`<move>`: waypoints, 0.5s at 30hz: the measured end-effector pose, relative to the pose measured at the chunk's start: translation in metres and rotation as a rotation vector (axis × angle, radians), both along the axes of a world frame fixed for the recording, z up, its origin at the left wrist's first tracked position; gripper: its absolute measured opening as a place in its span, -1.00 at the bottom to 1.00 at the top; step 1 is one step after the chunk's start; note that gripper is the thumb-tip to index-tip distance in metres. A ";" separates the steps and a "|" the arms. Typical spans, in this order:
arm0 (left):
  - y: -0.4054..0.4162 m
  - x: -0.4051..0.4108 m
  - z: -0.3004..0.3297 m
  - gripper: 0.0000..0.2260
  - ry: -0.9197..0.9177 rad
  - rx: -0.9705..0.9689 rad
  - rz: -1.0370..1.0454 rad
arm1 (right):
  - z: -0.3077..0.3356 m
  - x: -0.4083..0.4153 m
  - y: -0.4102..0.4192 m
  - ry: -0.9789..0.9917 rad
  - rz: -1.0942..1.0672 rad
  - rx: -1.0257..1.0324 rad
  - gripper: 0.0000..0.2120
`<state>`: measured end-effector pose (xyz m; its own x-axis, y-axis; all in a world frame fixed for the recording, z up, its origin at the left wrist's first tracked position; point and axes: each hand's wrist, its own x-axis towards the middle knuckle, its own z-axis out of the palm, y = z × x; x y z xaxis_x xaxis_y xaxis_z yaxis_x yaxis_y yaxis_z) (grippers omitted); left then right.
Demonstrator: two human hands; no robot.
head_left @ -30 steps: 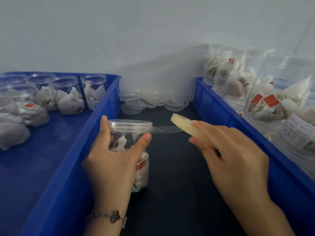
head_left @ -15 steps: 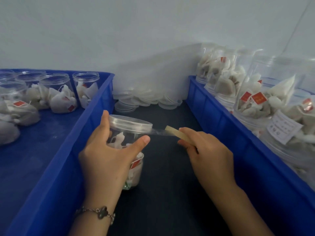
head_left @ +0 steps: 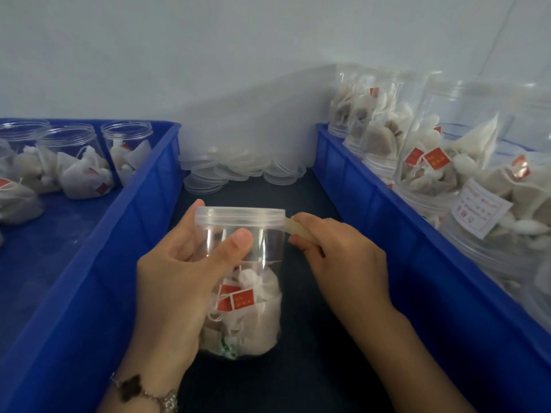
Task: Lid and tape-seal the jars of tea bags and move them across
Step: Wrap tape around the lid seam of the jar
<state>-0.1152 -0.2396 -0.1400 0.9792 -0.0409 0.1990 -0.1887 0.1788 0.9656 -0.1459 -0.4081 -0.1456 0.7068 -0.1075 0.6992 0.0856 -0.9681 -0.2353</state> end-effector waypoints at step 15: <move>-0.015 0.002 -0.001 -0.50 -0.003 0.156 -0.255 | 0.002 -0.009 0.018 0.008 -0.100 0.059 -0.72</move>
<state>-0.1131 -0.2542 -0.1412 0.9329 -0.3154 0.1739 -0.1597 0.0703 0.9847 -0.1553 -0.3902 -0.1439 0.6959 -0.2186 0.6841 -0.0130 -0.9562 -0.2923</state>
